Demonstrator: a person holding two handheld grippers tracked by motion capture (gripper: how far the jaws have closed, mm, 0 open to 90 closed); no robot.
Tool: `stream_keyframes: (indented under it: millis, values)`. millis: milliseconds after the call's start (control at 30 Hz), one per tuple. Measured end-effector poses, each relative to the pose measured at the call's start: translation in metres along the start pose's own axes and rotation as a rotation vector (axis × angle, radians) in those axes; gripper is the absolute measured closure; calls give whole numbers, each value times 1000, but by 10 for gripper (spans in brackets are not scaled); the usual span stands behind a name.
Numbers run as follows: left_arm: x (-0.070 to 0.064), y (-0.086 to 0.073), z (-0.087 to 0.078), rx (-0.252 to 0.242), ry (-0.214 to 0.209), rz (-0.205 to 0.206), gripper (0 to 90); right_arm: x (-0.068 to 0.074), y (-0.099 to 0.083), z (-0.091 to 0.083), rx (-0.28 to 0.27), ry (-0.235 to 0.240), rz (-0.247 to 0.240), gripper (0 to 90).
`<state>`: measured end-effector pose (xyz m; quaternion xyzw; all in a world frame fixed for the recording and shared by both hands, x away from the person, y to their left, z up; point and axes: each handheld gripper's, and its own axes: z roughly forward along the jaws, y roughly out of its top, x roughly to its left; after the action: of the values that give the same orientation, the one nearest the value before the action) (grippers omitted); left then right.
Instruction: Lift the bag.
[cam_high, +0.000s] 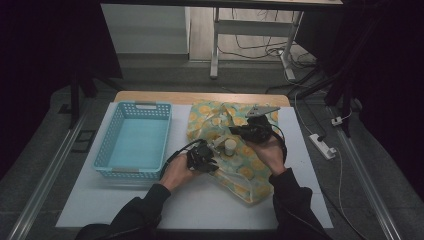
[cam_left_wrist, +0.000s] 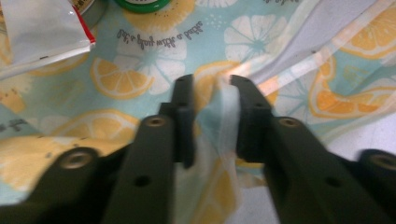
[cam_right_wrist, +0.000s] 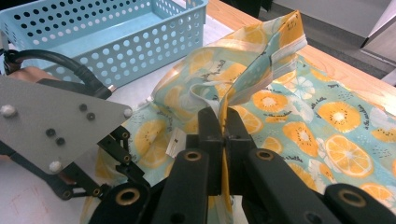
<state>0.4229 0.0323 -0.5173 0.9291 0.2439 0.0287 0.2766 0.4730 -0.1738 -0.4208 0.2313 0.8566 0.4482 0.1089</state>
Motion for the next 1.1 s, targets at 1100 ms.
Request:
stream_keyframes:
  millis: [1100]
  values:
    - [-8,16,-51,-129,-84,-132,888,13,10,-6,25,66,-3,898]
